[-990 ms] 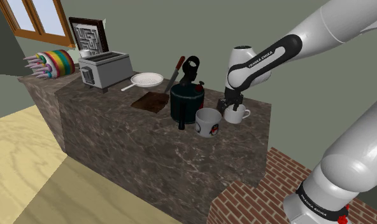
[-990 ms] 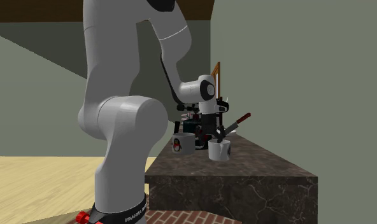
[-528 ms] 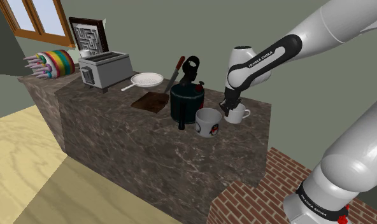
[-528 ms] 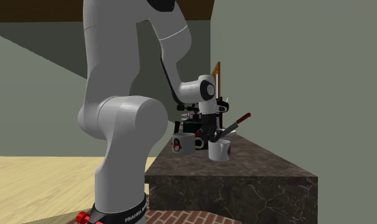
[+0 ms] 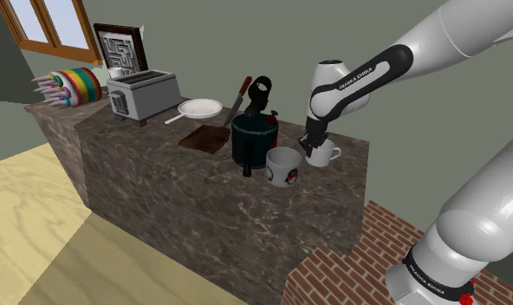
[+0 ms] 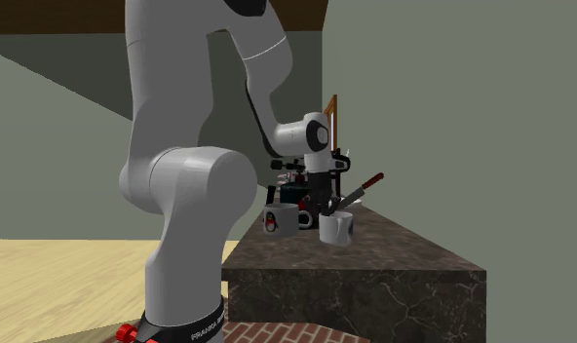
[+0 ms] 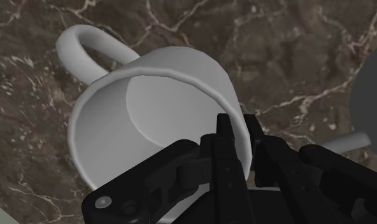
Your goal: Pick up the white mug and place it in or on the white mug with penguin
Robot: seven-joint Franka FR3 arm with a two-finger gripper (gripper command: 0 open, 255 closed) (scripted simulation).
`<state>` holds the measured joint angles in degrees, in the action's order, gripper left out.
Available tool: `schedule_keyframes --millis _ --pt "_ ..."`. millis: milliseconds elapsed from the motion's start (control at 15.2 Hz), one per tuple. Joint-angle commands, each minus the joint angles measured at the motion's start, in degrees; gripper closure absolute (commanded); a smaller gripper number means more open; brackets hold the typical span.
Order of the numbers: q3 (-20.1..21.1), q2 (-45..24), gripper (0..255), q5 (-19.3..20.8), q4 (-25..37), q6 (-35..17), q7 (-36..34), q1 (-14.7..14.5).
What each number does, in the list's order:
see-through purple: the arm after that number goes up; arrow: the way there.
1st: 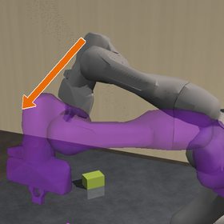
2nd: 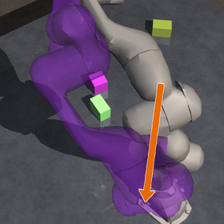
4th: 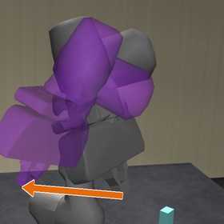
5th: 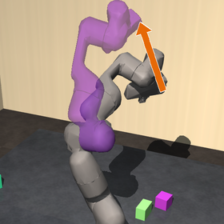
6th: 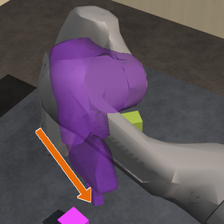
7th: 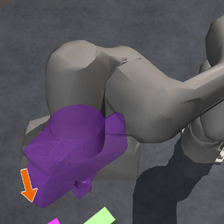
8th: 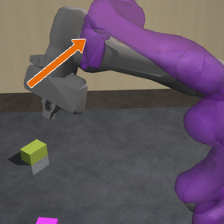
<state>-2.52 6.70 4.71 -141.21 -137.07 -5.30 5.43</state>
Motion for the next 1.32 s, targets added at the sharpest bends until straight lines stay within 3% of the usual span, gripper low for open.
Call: schedule_keyframes --millis 0,1254 --pt "0.05 0.95 255 -0.06 0.49 1.44 0.02 -0.05" --pt "0.25 8.33 255 -0.63 8.68 17.0 0.87 -0.24"
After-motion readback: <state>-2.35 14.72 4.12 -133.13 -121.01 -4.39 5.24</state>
